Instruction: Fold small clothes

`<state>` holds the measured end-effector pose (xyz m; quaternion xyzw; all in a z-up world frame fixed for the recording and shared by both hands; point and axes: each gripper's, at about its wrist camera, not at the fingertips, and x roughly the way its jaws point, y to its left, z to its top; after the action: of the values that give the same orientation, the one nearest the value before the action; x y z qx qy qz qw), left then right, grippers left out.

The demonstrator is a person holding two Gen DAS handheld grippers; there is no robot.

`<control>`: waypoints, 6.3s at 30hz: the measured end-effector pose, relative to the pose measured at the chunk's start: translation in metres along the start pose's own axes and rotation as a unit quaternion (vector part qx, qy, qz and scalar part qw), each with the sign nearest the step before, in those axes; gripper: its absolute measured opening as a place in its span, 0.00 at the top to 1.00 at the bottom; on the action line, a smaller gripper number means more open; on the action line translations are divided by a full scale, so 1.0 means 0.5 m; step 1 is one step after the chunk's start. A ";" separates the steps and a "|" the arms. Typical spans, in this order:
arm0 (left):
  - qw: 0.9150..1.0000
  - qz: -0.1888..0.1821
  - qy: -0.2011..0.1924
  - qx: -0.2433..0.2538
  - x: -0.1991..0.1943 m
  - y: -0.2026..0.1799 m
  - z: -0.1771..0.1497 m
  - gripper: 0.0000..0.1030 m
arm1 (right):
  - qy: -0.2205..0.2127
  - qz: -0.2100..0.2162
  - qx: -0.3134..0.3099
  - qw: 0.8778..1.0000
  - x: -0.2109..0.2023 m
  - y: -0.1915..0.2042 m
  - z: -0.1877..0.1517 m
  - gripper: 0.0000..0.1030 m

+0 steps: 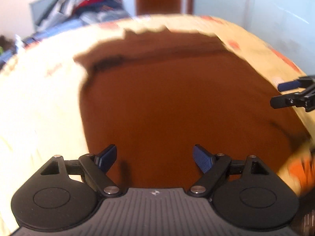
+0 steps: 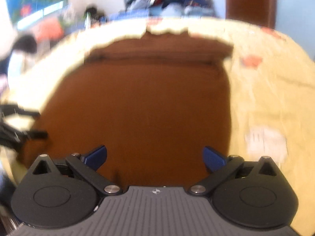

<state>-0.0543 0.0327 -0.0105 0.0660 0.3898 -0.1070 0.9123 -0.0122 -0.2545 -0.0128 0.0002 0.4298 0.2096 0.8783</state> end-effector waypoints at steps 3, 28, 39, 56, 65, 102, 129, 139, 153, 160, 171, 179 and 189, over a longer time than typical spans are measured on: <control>0.999 0.049 -0.018 -0.013 0.061 -0.014 0.067 0.12 | -0.041 -0.033 -0.014 0.999 0.050 0.023 0.076 0.00; 0.990 0.081 -0.051 -0.102 0.208 0.006 0.093 0.00 | -0.055 -0.137 0.010 0.989 0.250 0.061 0.094 0.00; 0.990 0.082 -0.050 -0.102 0.212 0.006 0.094 0.00 | -0.056 -0.135 0.011 0.989 0.249 0.061 0.093 0.00; 0.989 0.087 -0.049 -0.104 0.216 0.005 0.096 0.00 | -0.062 -0.123 0.018 0.990 0.245 0.055 0.094 0.00; 0.979 0.046 -0.035 -0.195 0.116 0.061 0.049 0.00 | -0.072 0.000 0.134 0.988 0.138 -0.040 0.056 0.00; 0.874 -0.284 0.153 -0.363 0.026 0.239 -0.142 0.76 | 0.100 0.233 0.328 0.910 0.002 -0.207 -0.097 0.51; 0.901 -0.155 -0.013 -0.406 0.447 0.462 0.440 0.78 | -0.094 0.182 0.474 0.856 0.346 -0.481 0.372 0.11; 0.896 -0.111 -0.050 -0.428 0.279 0.461 0.224 0.08 | -0.070 0.034 0.300 0.951 0.249 -0.402 0.279 0.08; 0.912 -0.137 0.037 -0.385 0.341 0.358 0.186 0.84 | 0.038 0.087 0.243 0.965 0.306 -0.297 0.282 0.73; 0.927 -0.148 0.006 -0.345 0.234 0.340 0.193 0.90 | 0.005 0.131 0.233 0.964 0.225 -0.300 0.260 0.77; 0.955 -0.123 0.054 -0.264 0.093 0.265 -0.004 0.80 | 0.052 0.145 0.231 0.961 0.050 -0.269 0.028 0.66; 0.958 -0.082 -0.049 -0.270 0.074 0.375 0.160 0.14 | -0.072 0.191 0.345 0.916 0.026 -0.363 0.141 0.48; 0.937 -0.129 0.050 -0.321 0.261 0.328 0.195 0.31 | 0.064 0.145 0.337 0.928 0.241 -0.308 0.206 0.40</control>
<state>0.1423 0.1529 -0.0320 -0.2764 0.4541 -0.0893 0.8423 0.1877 -0.3319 -0.0668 0.3450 0.5256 0.1772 0.7572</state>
